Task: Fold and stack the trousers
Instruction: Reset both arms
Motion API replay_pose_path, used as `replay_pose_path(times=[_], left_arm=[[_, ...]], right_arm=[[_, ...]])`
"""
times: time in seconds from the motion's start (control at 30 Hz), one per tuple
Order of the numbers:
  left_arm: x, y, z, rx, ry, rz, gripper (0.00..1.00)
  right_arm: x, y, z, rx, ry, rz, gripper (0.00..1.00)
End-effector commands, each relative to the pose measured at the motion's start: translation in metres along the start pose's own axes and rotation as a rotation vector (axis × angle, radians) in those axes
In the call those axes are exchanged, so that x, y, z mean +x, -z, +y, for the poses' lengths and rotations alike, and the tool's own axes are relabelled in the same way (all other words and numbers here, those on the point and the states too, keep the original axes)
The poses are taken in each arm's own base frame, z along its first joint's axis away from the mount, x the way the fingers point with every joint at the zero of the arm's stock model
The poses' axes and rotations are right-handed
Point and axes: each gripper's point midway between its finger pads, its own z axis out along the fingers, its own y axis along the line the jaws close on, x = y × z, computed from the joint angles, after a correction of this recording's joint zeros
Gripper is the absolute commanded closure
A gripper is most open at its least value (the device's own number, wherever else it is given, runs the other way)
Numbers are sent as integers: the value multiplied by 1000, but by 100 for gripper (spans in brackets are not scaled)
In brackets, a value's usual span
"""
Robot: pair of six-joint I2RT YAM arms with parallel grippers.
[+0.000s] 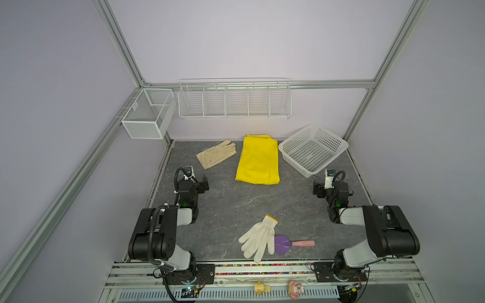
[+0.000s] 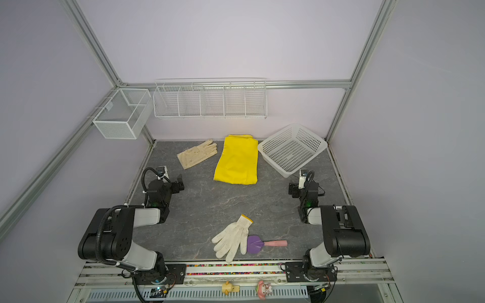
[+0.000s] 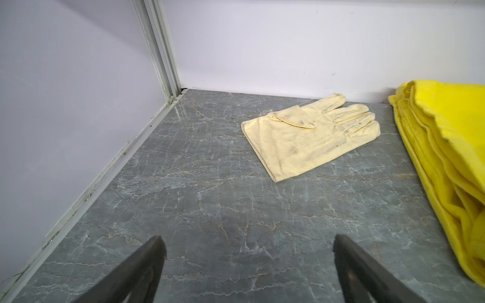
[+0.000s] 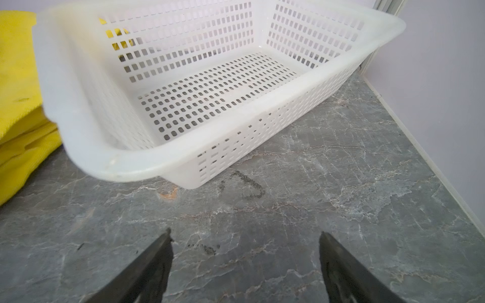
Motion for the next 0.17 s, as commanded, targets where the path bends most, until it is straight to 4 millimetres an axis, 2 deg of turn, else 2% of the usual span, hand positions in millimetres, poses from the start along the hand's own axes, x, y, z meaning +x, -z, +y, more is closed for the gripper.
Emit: replay_pose_path(times=[0.0,0.13], left_arm=[[-2,0,3,-10,5,-17,1],[0,1,3,-7,5,-18,1]], right_arm=[[-13,-1,-2,4,14,-43,12],[-14,0,-3,3,11,-50,12]])
